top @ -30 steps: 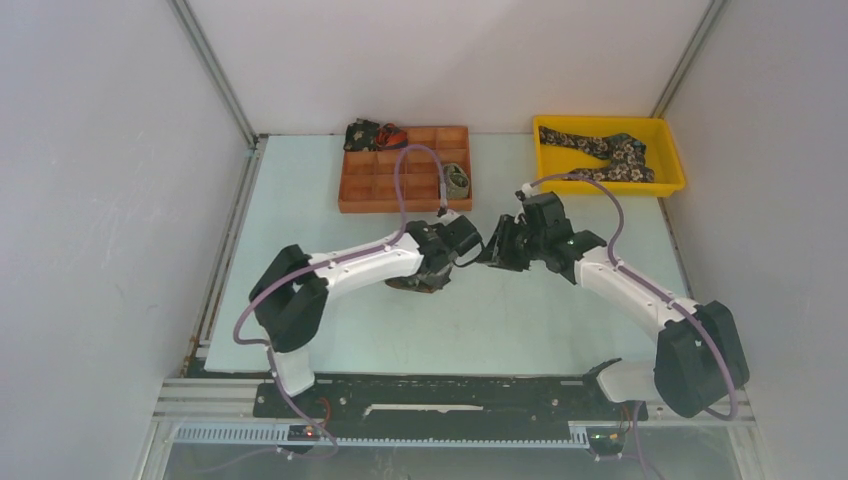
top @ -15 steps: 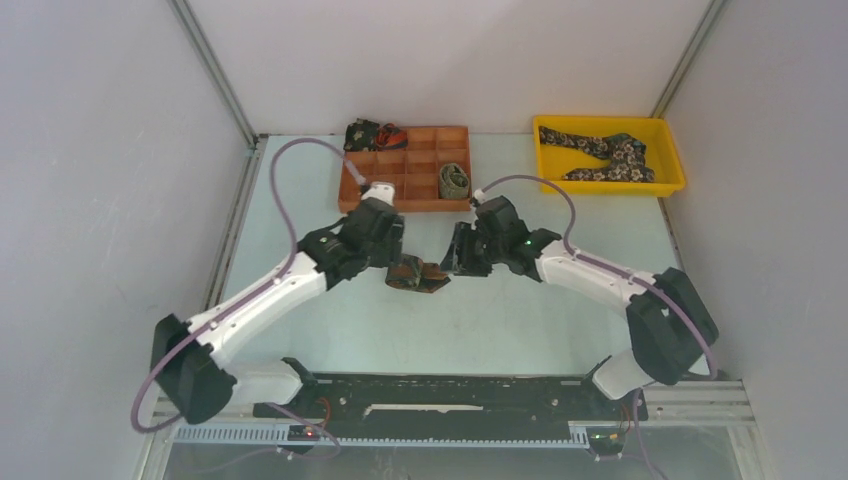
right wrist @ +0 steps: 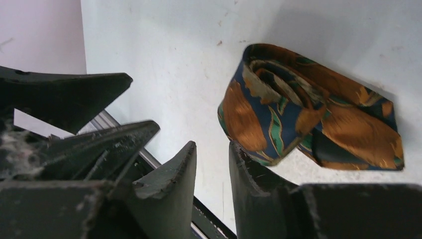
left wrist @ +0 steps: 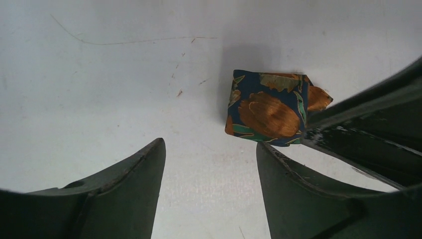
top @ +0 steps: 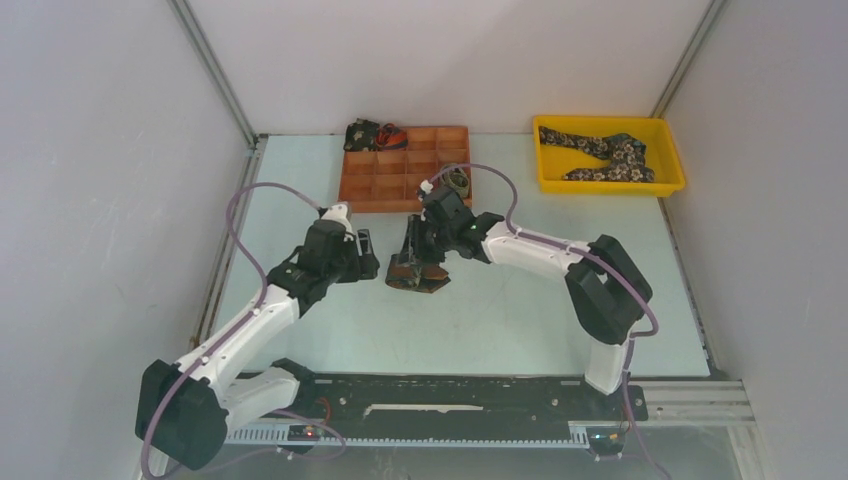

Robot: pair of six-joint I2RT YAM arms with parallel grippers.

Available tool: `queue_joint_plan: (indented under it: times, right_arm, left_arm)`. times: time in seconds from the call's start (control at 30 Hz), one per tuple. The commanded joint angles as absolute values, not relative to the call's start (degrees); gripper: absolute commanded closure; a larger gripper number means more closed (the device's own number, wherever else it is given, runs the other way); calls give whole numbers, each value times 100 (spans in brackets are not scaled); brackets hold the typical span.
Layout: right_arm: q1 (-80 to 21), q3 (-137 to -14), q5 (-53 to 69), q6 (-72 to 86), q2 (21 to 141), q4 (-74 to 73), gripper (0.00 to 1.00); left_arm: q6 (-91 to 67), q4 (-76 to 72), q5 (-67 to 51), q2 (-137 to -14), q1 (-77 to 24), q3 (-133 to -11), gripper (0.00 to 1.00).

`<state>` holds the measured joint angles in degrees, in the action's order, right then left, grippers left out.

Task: Roll the ties
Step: Roll the tie at the center of the board.

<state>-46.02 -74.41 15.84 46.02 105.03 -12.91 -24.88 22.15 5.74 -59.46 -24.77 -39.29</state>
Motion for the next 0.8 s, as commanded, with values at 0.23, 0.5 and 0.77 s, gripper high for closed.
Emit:
queue_joint_plan:
  times: [0.23,0.5,0.77]
  right_arm:
    - [-4567,-7964,1512,4512,11136,-1524,71]
    - [-4436,-7808,1396,4436,11105,-1660,72]
    - [-4332,-7530,1406,4421,11070,-1611,72]
  left_arm:
    - [-2574,952,-241,-6248,-2313,-3719,25]
    - [-2532,552,-632,-6841,-2314,-3705,24]
    - [-2540,255,-1147,-7523,-2317,-3785,23]
